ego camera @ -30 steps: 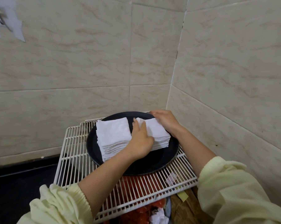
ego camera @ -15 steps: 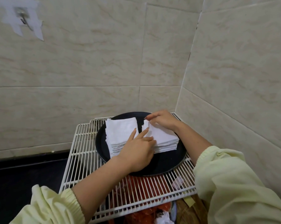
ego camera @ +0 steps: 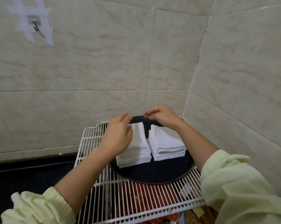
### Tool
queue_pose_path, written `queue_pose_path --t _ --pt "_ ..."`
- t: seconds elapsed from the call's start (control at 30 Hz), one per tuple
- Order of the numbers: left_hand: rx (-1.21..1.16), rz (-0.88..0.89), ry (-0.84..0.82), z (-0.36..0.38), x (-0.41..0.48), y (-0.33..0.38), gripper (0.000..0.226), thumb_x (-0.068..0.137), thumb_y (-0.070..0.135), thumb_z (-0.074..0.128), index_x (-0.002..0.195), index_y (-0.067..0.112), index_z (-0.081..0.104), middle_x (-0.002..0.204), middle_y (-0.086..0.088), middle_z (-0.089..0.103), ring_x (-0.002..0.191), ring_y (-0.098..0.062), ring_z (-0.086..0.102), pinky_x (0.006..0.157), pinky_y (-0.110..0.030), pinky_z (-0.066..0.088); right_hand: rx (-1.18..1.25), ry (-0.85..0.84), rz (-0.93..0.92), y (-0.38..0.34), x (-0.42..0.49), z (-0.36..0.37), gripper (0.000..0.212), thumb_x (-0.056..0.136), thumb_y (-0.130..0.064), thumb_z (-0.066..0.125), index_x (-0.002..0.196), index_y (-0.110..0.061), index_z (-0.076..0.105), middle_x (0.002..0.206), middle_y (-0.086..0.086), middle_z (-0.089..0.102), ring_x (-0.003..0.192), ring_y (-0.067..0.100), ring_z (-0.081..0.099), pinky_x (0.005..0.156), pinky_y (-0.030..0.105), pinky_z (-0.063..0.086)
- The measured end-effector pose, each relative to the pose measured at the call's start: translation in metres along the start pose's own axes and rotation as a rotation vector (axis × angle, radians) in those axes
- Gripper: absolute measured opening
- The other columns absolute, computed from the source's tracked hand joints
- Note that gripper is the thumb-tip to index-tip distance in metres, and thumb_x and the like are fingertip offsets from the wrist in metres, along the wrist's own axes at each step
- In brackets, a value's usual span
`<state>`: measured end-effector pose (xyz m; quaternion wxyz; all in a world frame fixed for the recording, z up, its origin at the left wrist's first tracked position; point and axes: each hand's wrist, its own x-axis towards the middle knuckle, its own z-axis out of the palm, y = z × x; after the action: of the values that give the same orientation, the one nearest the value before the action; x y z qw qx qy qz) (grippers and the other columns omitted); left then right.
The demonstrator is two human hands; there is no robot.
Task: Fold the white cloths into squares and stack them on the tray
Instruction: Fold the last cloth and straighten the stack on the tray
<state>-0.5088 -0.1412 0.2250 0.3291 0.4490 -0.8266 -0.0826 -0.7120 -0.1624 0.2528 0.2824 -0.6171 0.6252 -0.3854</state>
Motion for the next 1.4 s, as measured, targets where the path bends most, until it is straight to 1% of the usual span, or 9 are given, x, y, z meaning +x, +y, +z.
queue_pose_path --t 0.23,0.4,0.53,0.67,0.73,0.8,1.07,1.23,1.4 --pt "0.101 -0.094 -0.22 0.015 -0.025 -0.026 0.08 0.097 0.048 0.041 0.154 0.02 -0.006 0.16 -0.002 -0.019 0.146 -0.018 -0.02 0.12 -0.04 -0.006 -0.232 -0.161 -0.03 -0.011 -0.003 0.034 0.029 0.095 -0.021 0.058 0.121 -0.011 0.067 0.121 0.003 0.068 0.111 0.012 0.06 0.092 0.021 0.044" --pt "0.114 -0.135 -0.312 0.018 -0.034 -0.031 0.088 0.095 0.056 0.039 0.151 0.021 -0.019 0.155 -0.001 -0.032 0.143 -0.019 -0.029 0.118 -0.041 -0.011 -0.384 -0.23 -0.021 -0.013 -0.002 0.051 0.029 0.095 -0.017 0.052 0.118 -0.01 0.069 0.125 0.003 0.066 0.115 0.014 0.058 0.087 0.02 0.041" --pt "0.073 -0.138 -0.374 0.015 -0.036 -0.033 0.089 0.094 0.058 0.038 0.15 0.022 -0.02 0.154 0.001 -0.035 0.143 -0.018 -0.029 0.12 -0.042 -0.009 -0.303 -0.227 0.069 -0.018 0.001 0.057 0.03 0.094 -0.016 0.049 0.112 -0.005 0.07 0.114 0.009 0.069 0.096 0.015 0.06 0.076 0.024 0.045" --pt "0.05 -0.131 -0.397 0.014 -0.038 -0.037 0.091 0.093 0.058 0.041 0.15 0.022 -0.021 0.154 0.002 -0.034 0.145 -0.018 -0.025 0.121 -0.042 -0.005 -0.293 -0.266 0.128 -0.02 0.003 0.066 0.038 0.089 -0.025 0.047 0.08 0.01 0.06 0.089 0.031 0.061 0.074 0.046 0.048 0.063 0.043 0.038" --pt "0.037 -0.127 -0.407 0.014 -0.039 -0.037 0.093 0.093 0.058 0.042 0.15 0.022 -0.022 0.154 0.002 -0.034 0.146 -0.018 -0.023 0.121 -0.043 -0.004 -0.291 -0.272 0.16 -0.022 0.003 0.068 0.036 0.089 -0.027 0.046 0.058 -0.009 0.043 0.062 0.012 0.045 0.057 0.027 0.035 0.06 0.039 0.029" --pt "0.021 -0.121 -0.417 0.013 -0.039 -0.037 0.094 0.093 0.057 0.043 0.149 0.021 -0.024 0.155 0.003 -0.034 0.146 -0.018 -0.02 0.121 -0.042 -0.003 -0.287 -0.272 0.192 -0.023 0.003 0.068 0.035 0.088 -0.027 0.045 0.057 -0.018 0.033 0.057 0.001 0.036 0.053 0.017 0.028 0.057 0.034 0.024" --pt "-0.094 -0.127 -0.42 0.013 -0.042 -0.041 0.099 0.092 0.056 0.047 0.146 0.023 -0.028 0.154 0.004 -0.035 0.148 -0.019 -0.013 0.121 -0.042 0.002 -0.4 -0.281 0.22 -0.028 0.006 0.071 0.035 0.088 -0.026 0.045 0.057 -0.017 0.031 0.057 0.0 0.033 0.054 0.016 0.028 0.055 0.033 0.023" --pt "-0.564 -0.457 -0.403 0.02 -0.037 -0.041 0.116 0.081 0.043 0.067 0.147 0.026 -0.027 0.16 0.001 -0.015 0.148 -0.026 -0.001 0.12 -0.049 0.013 -0.392 -0.194 0.148 -0.028 0.012 0.077 0.025 0.082 -0.014 0.046 0.065 0.003 0.055 0.067 0.017 0.041 0.061 0.017 0.035 0.057 0.03 0.028" --pt "-0.968 -0.736 -0.425 0.023 -0.031 -0.04 0.119 0.065 0.032 0.069 0.151 0.03 -0.013 0.155 0.0 0.025 0.135 -0.026 0.036 0.112 -0.046 0.034 -0.431 -0.249 0.191 -0.035 0.01 0.082 0.051 0.099 -0.035 0.043 0.054 -0.017 0.028 0.054 0.0 0.031 0.049 0.015 0.026 0.052 0.03 0.022"
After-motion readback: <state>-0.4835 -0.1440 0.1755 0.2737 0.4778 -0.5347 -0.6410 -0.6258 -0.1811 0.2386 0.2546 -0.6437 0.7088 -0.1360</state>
